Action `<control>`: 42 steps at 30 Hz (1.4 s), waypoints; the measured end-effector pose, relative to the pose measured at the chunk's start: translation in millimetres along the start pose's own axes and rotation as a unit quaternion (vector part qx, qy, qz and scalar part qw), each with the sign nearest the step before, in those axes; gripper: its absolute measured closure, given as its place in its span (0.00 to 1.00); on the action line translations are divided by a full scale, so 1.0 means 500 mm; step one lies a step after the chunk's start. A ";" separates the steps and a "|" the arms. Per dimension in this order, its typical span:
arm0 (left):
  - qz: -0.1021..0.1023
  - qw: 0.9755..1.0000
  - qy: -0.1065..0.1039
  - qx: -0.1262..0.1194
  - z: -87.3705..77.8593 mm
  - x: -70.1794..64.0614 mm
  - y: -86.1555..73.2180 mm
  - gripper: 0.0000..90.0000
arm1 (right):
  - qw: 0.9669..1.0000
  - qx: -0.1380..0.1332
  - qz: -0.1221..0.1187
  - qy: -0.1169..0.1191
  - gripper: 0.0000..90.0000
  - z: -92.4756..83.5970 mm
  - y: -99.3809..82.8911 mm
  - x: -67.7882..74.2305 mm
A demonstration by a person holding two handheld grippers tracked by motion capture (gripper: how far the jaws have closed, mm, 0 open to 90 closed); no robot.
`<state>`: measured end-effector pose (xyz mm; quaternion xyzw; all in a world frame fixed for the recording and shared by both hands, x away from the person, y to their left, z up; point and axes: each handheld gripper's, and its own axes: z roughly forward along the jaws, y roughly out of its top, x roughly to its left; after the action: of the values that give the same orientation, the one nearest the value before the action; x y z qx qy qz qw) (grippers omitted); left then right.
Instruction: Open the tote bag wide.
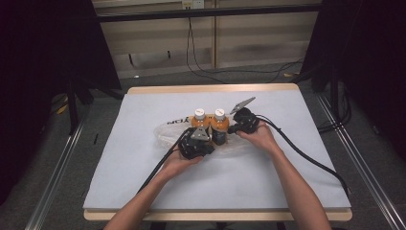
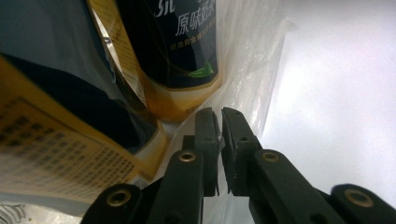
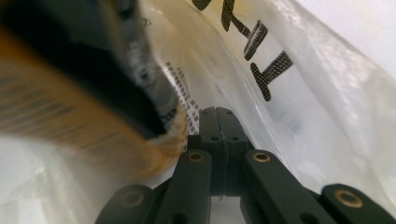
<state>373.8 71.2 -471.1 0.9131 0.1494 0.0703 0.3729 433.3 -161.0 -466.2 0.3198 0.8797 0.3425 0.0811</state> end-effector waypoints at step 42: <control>0.014 1.000 0.009 0.024 0.017 -0.024 0.000 1.00 | 0.998 0.008 0.063 0.006 1.00 0.060 0.035 -0.052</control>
<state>364.8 61.5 -477.4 0.9231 0.1415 0.0802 0.3485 473.4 -150.6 -479.4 0.3728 0.8610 0.3422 0.0515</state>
